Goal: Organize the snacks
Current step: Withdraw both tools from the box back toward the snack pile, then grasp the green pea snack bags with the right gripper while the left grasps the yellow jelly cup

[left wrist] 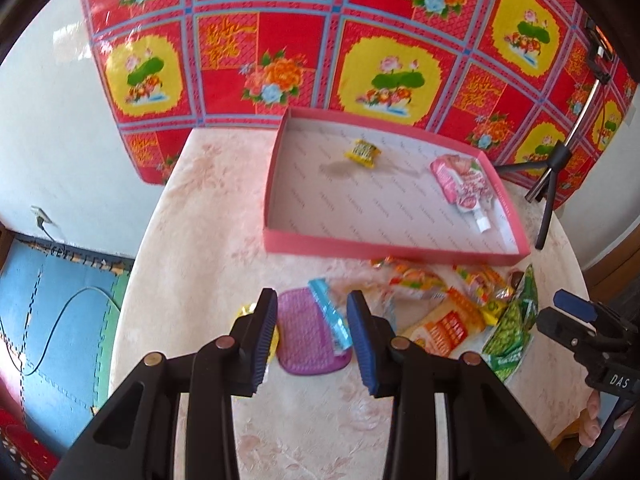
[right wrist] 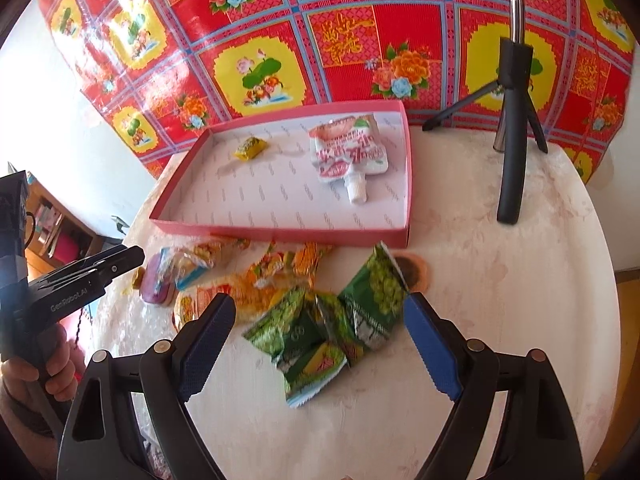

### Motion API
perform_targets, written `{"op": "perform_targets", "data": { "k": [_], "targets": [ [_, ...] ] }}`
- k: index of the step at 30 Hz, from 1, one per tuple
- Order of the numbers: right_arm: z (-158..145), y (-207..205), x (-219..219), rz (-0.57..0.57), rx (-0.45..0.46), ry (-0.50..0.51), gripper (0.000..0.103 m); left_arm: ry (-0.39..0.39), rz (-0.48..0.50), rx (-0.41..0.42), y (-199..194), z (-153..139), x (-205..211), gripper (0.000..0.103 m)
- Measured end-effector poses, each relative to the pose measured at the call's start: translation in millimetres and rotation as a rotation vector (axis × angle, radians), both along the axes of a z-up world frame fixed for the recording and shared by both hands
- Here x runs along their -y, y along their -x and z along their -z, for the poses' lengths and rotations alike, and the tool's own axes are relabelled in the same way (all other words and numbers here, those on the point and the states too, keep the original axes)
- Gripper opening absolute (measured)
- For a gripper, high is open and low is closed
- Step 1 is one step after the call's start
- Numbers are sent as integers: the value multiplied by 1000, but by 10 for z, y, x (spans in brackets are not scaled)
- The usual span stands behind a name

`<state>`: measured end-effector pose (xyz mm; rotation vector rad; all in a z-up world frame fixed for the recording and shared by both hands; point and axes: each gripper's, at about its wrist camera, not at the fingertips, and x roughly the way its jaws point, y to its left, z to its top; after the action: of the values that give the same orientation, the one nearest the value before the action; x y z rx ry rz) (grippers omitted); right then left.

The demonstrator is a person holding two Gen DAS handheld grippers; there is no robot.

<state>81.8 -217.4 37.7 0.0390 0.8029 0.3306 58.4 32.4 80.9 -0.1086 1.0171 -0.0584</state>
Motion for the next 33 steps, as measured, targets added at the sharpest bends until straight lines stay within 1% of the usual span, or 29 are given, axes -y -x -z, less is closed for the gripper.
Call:
{"op": "perform_targets", "data": {
  "k": [5,7,11,16,19,21,25,29,33],
  "targets": [
    [96,58,19,3,-18,11,88,10,-6,-31,43,84,-45,39],
    [134,79,22,2,-29,8,88,12,-3,-43,62,120,-47,42],
    [207,121,9,0,-49,3,88,13,5,-59,78,178,-32,45],
    [280,140,-48,-13,-67,9,88,2,18,-49,89,182,-6,53],
    [314,140,-81,-20,-73,11,88,-19,30,-43,90,187,19,56],
    [337,134,-94,-22,-79,13,88,-32,36,-41,90,185,22,56],
    [372,128,-123,-27,-88,16,88,0,29,-39,100,141,-57,56],
    [395,119,-150,-32,-92,16,88,-15,4,-22,139,90,-180,56],
    [436,95,-173,-33,-100,15,88,-8,-21,-29,162,111,-296,56]
  ]
}}
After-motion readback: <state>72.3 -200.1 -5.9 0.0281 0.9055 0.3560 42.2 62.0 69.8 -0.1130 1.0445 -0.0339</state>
